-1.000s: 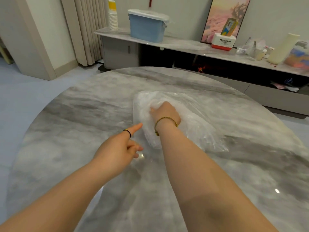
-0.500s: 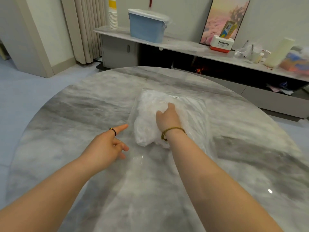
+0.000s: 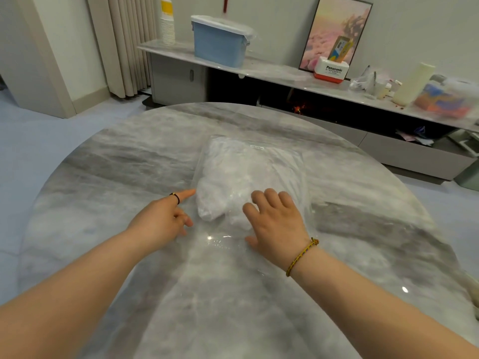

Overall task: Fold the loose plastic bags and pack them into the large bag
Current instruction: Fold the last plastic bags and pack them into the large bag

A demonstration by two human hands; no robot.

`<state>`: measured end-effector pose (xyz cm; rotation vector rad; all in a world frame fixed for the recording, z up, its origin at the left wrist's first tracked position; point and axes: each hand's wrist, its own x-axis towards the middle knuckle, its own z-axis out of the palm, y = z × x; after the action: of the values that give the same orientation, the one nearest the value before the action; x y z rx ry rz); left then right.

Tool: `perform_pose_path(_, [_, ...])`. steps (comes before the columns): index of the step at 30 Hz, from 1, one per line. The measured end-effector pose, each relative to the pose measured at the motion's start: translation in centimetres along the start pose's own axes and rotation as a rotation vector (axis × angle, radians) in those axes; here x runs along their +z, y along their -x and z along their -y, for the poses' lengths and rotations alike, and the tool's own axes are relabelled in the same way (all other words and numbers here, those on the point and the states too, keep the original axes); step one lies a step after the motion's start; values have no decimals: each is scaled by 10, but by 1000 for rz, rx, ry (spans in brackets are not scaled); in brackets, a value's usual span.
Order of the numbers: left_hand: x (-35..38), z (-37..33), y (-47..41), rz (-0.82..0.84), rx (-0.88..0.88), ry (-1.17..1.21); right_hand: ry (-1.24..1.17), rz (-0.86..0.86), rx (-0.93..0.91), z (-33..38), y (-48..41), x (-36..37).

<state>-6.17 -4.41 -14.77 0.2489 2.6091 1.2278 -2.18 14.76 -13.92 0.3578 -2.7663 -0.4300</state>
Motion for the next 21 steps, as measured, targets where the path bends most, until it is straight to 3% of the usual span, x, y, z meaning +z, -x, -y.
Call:
perform_pose_path(5, [0,2,-2,4,24,-50,166,445,72,-13,0,-10])
perform_pose_path(10, [-2,6,-3,51,89,-126,-182,564,406,-25,-13,1])
perform_pose_path(13, [-5,12,-2,72,95,-149,-661,403,755,-36,-23,16])
perform_pose_path(17, [-5,19,-3,103,90,-155,-1246,-31,1190,-38,-34,47])
perform_pose_path(19, [-4,21,-5,108,82,-154,-1272,-126,1191,-36,-35,56])
perform_pose_path(21, [-4,22,-6,107,80,-165,-1226,-115,1108,-32,-34,59])
